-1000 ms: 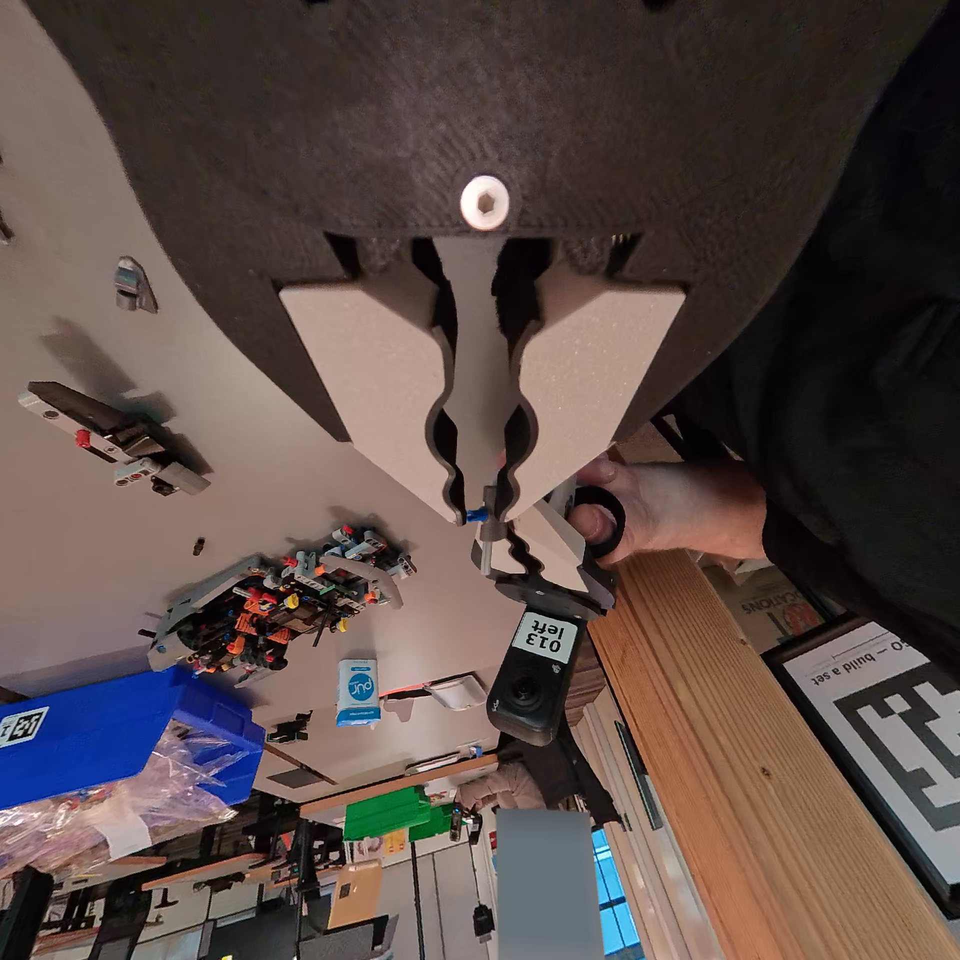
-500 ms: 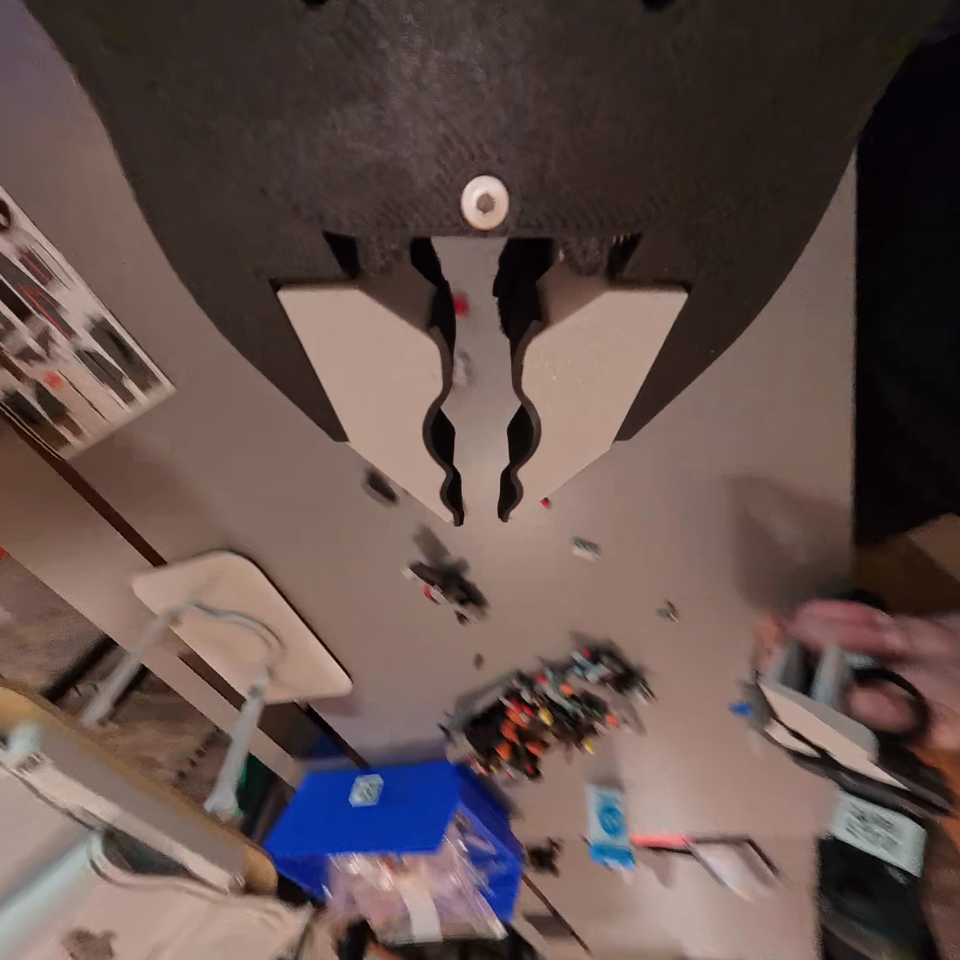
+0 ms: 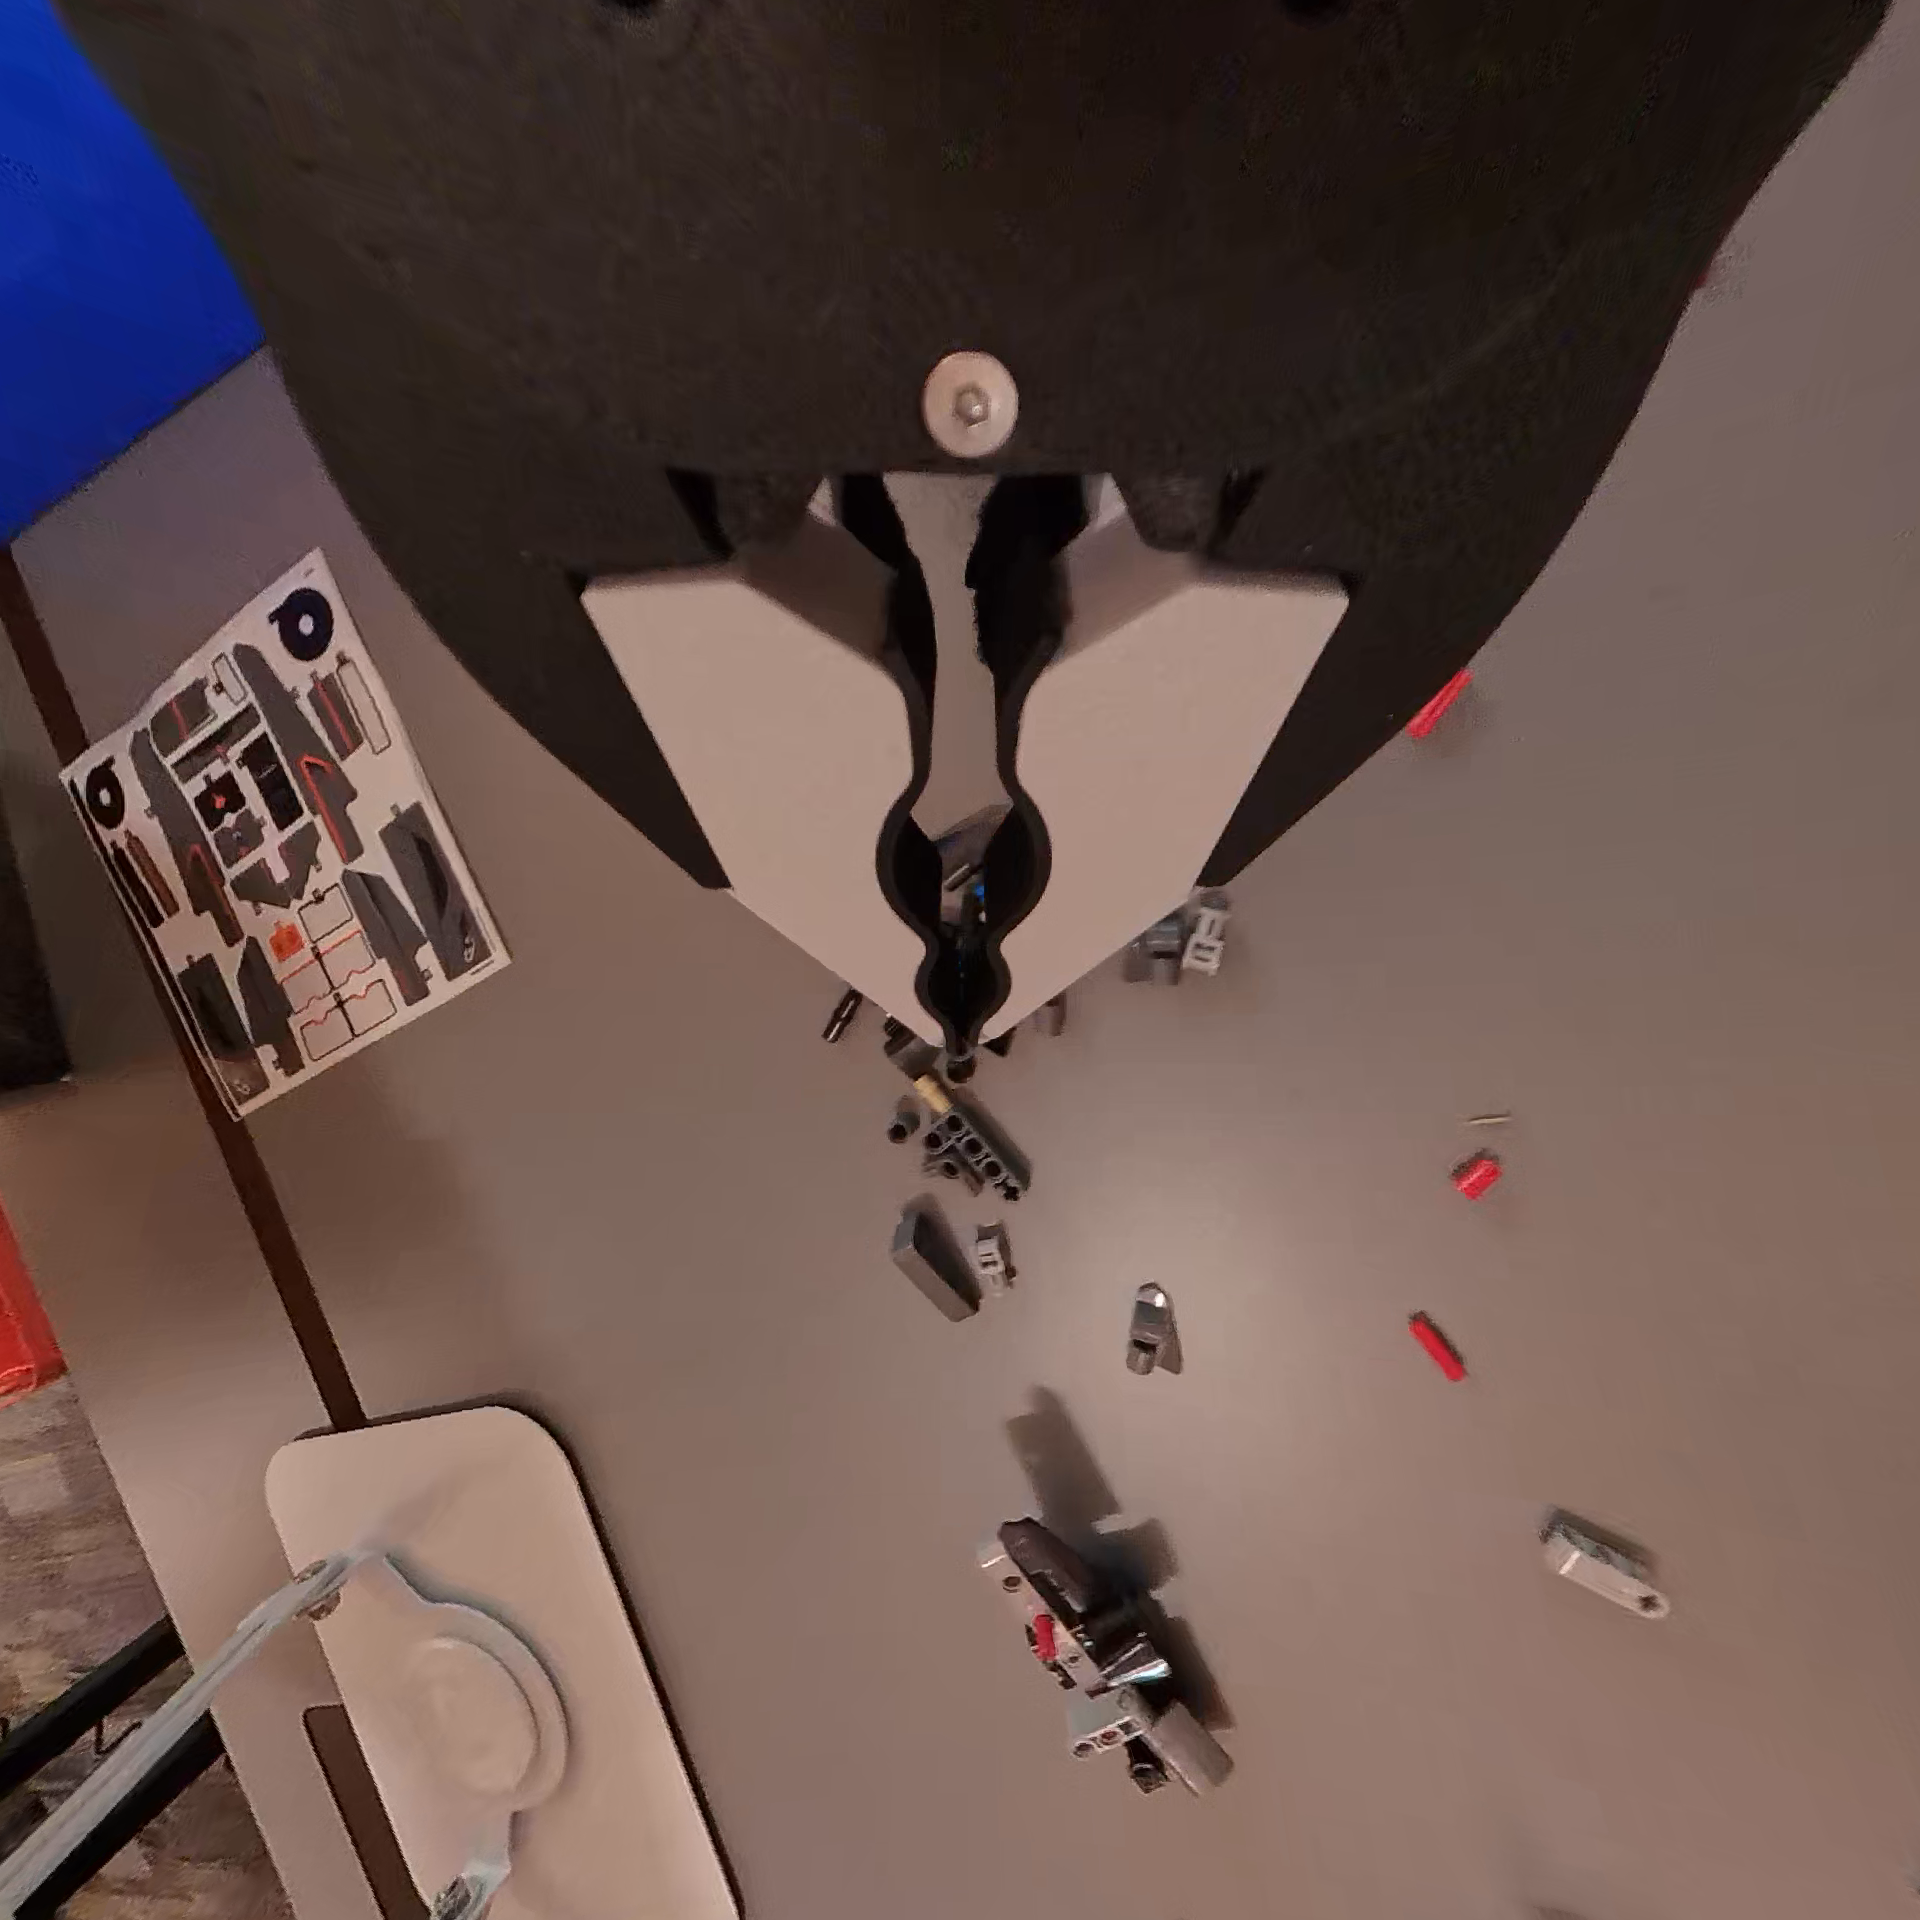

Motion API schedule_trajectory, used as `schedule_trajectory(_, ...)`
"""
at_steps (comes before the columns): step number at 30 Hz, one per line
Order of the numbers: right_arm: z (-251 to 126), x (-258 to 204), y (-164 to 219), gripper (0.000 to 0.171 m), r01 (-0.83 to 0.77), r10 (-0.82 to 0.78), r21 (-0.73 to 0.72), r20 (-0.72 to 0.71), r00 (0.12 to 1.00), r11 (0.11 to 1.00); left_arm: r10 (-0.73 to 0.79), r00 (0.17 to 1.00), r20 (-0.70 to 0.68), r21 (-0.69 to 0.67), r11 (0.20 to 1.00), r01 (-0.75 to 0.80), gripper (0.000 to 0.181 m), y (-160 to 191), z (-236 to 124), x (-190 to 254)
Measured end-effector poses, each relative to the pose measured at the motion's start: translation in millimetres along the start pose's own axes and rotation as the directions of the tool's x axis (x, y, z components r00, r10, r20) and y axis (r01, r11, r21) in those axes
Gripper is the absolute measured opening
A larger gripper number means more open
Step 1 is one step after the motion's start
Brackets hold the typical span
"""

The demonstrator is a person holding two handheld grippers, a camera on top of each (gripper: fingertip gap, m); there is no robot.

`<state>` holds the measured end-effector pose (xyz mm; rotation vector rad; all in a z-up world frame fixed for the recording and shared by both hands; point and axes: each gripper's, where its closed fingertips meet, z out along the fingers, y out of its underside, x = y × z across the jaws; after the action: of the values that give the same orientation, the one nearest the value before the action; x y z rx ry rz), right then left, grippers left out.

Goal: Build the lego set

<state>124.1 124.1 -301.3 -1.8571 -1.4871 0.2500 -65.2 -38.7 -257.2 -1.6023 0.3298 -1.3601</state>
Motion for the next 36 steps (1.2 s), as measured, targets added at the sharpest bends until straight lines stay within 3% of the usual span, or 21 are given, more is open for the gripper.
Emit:
schedule_trajectory(9,24.8,0.6,-9.4,0.008,0.001,-0.001,0.005,0.172,0.985,1.0,-0.023,1.0,0.005,0.003,1.0,0.022,0.0,0.1,-0.9,-3.0)
schedule_trajectory(18,6.3,-6.7,29.8,0.0,0.0,0.021,-0.081,0.261,0.965,0.997,-0.035,0.999,0.003,0.006,0.999,0.035,0.0,1.0,-1.8,-3.6)
schedule_trajectory(24,5.1,-29.6,54.2,0.01,0.047,-0.008,-0.14,0.267,0.964,0.989,-0.037,0.999,0.004,-0.006,0.999,0.037,0.0,2.6,-0.7,-5.1)
schedule_trajectory(36,21.4,-38.9,53.0,0.011,0.074,-0.039,-0.135,0.244,0.969,0.988,-0.039,0.999,0.013,-0.011,0.999,0.039,0.0,3.9,-0.3,-6.4)
